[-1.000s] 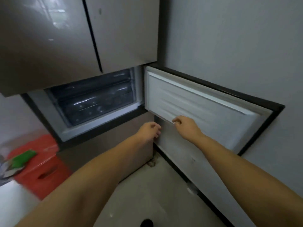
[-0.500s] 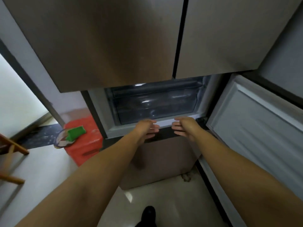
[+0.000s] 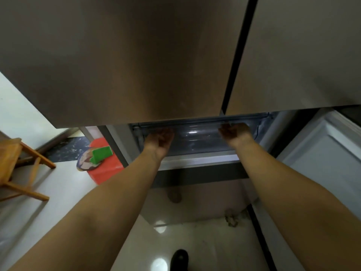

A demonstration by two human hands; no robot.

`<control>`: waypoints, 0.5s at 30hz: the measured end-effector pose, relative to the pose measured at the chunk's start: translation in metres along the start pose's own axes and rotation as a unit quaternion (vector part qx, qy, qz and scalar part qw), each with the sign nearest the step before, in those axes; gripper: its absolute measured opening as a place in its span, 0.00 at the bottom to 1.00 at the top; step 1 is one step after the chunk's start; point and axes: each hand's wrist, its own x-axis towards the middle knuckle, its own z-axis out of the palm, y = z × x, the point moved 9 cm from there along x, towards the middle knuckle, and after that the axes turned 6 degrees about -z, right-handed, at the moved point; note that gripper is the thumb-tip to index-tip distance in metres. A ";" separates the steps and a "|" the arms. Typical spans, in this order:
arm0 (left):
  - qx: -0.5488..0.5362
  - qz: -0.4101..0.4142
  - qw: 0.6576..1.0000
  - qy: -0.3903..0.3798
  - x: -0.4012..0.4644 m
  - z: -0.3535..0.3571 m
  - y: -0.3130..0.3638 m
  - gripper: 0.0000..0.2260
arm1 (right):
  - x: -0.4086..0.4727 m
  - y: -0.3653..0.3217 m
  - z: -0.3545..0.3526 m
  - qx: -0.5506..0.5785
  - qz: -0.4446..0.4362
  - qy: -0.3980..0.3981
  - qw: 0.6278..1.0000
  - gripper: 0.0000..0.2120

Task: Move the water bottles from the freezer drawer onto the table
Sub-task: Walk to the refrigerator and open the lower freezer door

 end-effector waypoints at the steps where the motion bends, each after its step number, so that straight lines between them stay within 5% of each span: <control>1: 0.001 0.003 1.000 0.001 0.001 0.000 0.000 0.17 | -0.001 0.000 -0.001 0.026 0.002 0.003 1.000 0.22; 11: 0.006 0.015 1.000 -0.018 -0.026 -0.016 -0.013 0.17 | -0.031 0.006 -0.020 0.027 0.004 0.003 1.000 0.15; 15: 0.042 0.015 0.999 -0.008 -0.059 -0.040 -0.031 0.14 | -0.067 0.011 -0.048 -0.002 0.003 0.018 1.000 0.20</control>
